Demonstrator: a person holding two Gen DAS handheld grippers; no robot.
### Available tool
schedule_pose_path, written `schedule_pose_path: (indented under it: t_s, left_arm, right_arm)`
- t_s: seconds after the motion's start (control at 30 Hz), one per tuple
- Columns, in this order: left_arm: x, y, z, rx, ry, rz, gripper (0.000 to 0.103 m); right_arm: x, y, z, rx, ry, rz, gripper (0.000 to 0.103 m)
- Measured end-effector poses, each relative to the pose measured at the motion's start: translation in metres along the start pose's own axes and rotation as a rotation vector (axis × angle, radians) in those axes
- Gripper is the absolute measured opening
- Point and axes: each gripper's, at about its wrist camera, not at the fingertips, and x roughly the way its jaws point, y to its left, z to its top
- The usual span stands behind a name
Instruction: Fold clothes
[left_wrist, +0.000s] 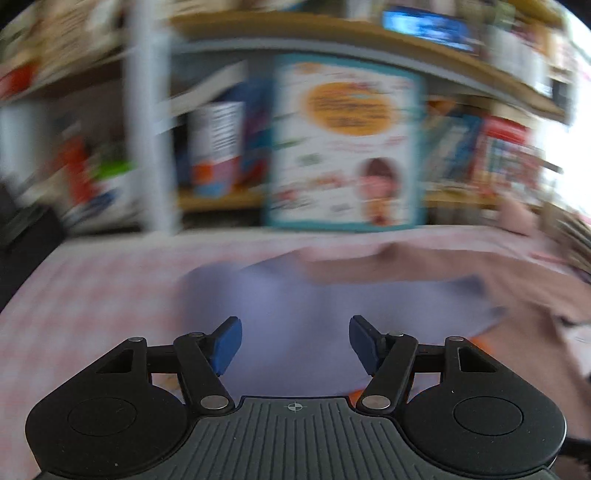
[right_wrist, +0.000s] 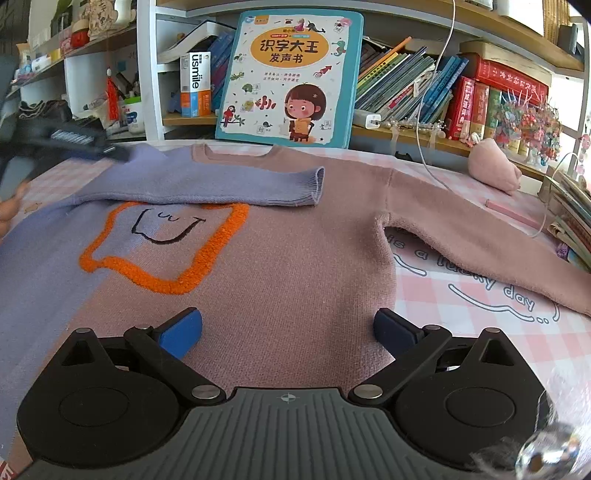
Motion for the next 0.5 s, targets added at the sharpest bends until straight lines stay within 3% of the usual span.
schedule_pose_path:
  t_s: [0.13,0.27,0.37,0.5]
  left_arm:
    - [-0.006,0.029,-0.004,-0.103,0.017,0.06,0.066]
    - [-0.012,0.026,-0.001,-0.096,-0.006,-0.034,0.068]
    - [-0.013,0.013,-0.006,-0.008,-0.032,-0.03,0.079]
    - [-0.011,-0.001,-0.014,0.159,-0.068,0.09,0.085]
  right_arm:
    - [0.001,0.001,0.0,-0.004,0.001,-0.002,0.101]
    - [0.001,0.001,0.0,-0.003,0.0,-0.006,0.101]
    - [0.001,0.0,0.0,-0.003,0.001,-0.006,0.101]
    - [0.001,0.001,0.0,-0.003,0.0,-0.007,0.101]
